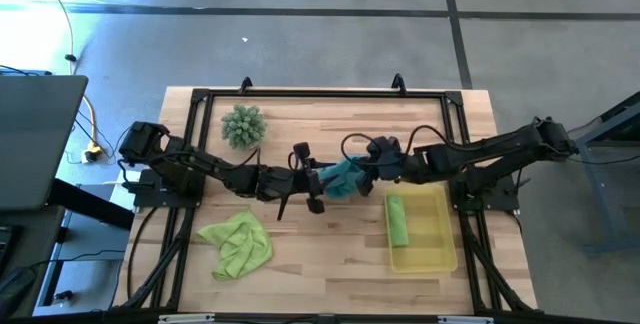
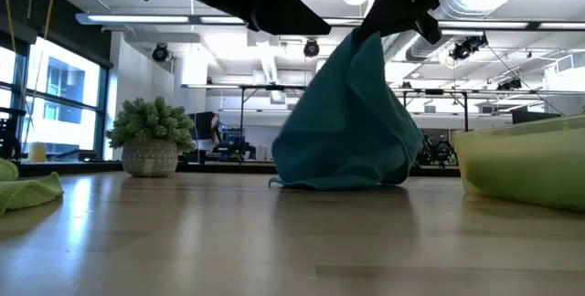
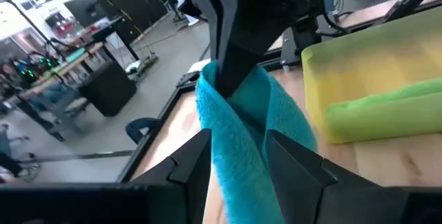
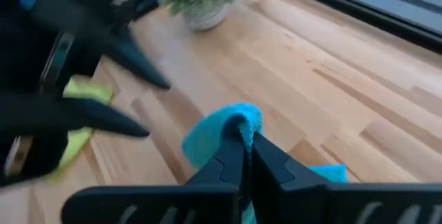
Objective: Roll microfiber towels into tight, uniform cylinder then place into a basket
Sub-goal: Fold the blue cloth
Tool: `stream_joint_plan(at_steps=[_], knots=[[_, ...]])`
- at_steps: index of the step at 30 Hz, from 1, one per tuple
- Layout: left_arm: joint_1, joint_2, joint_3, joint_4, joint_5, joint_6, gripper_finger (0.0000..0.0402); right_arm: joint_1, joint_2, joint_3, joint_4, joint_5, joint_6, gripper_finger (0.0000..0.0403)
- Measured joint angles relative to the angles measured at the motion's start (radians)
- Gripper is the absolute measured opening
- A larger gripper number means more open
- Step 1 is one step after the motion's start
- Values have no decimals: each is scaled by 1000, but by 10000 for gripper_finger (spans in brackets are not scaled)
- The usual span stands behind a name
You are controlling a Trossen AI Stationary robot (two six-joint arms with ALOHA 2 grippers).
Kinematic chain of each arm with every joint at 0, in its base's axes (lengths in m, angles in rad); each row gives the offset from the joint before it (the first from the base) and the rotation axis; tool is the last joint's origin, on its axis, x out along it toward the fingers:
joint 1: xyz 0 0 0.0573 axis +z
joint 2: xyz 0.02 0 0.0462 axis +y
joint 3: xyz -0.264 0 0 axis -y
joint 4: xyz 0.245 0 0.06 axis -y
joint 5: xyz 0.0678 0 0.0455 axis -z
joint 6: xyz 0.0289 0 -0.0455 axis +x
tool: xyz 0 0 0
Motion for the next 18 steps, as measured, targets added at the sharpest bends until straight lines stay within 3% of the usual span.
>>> stream_joint_plan(at_steps=[4,11,15,18], knots=[[15,0,0,-17,1,-8,129,-31,5,0,1,21,55,0],[4,41,0,-237,79,-160,129,-64,14,0,-5,-1,56,0],[-2,123,0,-217,121,-128,129,-88,49,0,-31,-5,101,0],[-2,188,0,-163,89,-121,129,-94,101,0,-48,-10,120,0]])
